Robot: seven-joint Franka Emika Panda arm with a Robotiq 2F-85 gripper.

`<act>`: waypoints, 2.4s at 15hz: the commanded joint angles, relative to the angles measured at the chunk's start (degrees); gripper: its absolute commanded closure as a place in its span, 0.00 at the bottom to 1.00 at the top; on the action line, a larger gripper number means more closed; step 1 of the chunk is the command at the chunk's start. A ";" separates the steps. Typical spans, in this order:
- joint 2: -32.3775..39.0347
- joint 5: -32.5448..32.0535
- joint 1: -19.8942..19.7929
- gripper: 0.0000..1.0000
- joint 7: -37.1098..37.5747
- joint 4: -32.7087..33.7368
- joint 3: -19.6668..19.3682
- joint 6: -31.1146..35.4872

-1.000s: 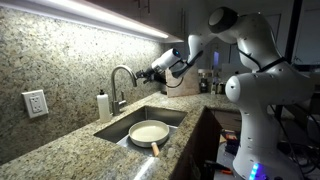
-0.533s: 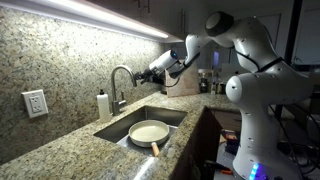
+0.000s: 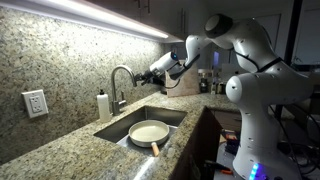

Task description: Turn the faucet to the right then open and close the tap and turn the faucet to the left,pick up the sponge and scrub the pan

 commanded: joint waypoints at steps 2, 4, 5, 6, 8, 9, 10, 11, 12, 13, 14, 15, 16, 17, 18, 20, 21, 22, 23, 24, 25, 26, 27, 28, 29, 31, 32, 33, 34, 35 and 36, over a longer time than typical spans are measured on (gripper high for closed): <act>-4.18 -1.14 1.71 0.00 -0.97 4.72 -0.20 0.31; -5.74 -1.41 3.15 0.00 -0.82 6.31 -0.48 0.31; -6.77 -1.60 4.27 0.00 -0.80 7.46 -0.71 0.31; -7.60 -1.74 5.05 0.00 -0.79 8.33 -0.73 0.31; -9.02 -1.80 7.26 0.00 -0.54 10.36 -1.59 0.34; -9.43 -1.81 8.51 0.00 -0.27 11.30 -2.42 0.33; -9.62 -1.68 9.94 0.00 0.11 12.31 -3.84 0.34; -9.62 -1.50 11.26 0.00 0.58 13.06 -5.36 0.35; -9.42 -1.30 12.74 0.00 1.07 13.86 -7.47 0.36; -9.19 -1.28 13.94 0.00 1.40 14.37 -9.26 0.37; -9.11 -1.28 14.79 0.00 1.57 14.80 -10.65 0.35; -9.25 -3.41 13.71 0.00 2.54 14.86 -9.90 0.34; -9.26 -4.92 12.84 0.00 2.99 14.46 -9.03 -0.15; -9.16 -6.00 12.90 0.00 3.54 14.68 -9.16 0.14; -9.18 -6.95 12.94 0.00 4.06 14.89 -9.16 0.36; -9.22 -7.85 13.32 0.00 3.97 14.89 -9.15 0.29; -9.25 -7.67 13.73 0.00 3.31 14.41 -9.10 0.24; -9.79 -8.08 12.43 0.00 2.17 13.20 -6.59 0.03; -10.18 -5.79 13.15 0.00 0.85 14.63 -8.49 0.05; -10.39 -6.01 13.18 0.00 0.85 14.48 -7.88 0.05; -10.59 -6.04 13.24 0.00 0.85 14.36 -7.49 0.05; -10.74 -6.04 13.30 0.00 0.85 14.35 -7.31 0.05; -10.84 -6.05 13.29 0.00 0.85 14.35 -7.28 0.05; -10.88 -6.05 13.27 0.00 0.85 14.35 -7.28 0.05; -10.89 -6.05 13.26 0.00 0.85 14.35 -7.28 0.05; -11.65 -6.66 11.77 0.00 -0.23 14.65 -5.07 0.05; -11.82 -7.04 11.47 0.00 -0.37 14.42 -4.36 0.05; -12.30 -7.44 10.87 0.00 -0.49 14.09 -3.00 0.05; -12.36 -7.85 10.80 0.00 -0.37 13.66 -2.50 0.05; -12.14 -8.15 11.01 0.00 -0.03 13.24 -2.47 0.05; -11.87 -8.18 11.45 0.00 0.59 13.15 -3.01 0.05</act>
